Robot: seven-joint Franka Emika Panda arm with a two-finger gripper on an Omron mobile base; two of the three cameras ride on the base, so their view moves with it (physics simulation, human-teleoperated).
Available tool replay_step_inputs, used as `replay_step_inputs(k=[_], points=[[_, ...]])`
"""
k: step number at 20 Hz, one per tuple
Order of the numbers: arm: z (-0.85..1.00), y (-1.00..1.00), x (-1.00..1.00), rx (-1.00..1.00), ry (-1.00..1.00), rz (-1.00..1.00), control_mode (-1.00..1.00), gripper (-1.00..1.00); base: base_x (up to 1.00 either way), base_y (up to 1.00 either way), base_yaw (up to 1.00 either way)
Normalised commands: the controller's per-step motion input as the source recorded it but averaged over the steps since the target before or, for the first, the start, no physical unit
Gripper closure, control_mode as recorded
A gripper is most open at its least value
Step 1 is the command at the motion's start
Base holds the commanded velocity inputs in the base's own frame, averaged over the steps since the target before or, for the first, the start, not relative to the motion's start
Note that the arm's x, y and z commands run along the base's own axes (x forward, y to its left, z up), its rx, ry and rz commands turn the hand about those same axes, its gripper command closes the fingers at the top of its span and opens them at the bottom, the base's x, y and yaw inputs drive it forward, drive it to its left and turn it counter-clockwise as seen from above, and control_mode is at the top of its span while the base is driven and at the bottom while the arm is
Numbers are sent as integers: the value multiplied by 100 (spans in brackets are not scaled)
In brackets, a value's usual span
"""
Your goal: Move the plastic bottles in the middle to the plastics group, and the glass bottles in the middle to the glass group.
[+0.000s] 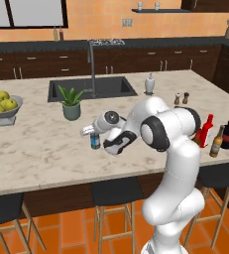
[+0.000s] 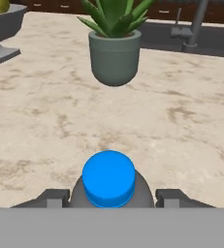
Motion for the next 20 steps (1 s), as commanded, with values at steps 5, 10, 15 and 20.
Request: replay_step_inputs(k=[5, 10, 15, 20], points=[[48, 13, -79, 0, -5, 14, -100, 100, 0, 0, 0], [68, 39, -77, 0, -1, 10, -100, 100, 0, 0, 0], [69, 53, -57, 0, 0, 8, -100, 100, 0, 0, 0], [43, 77, -24, 0, 2, 7, -100, 100, 0, 0, 0]])
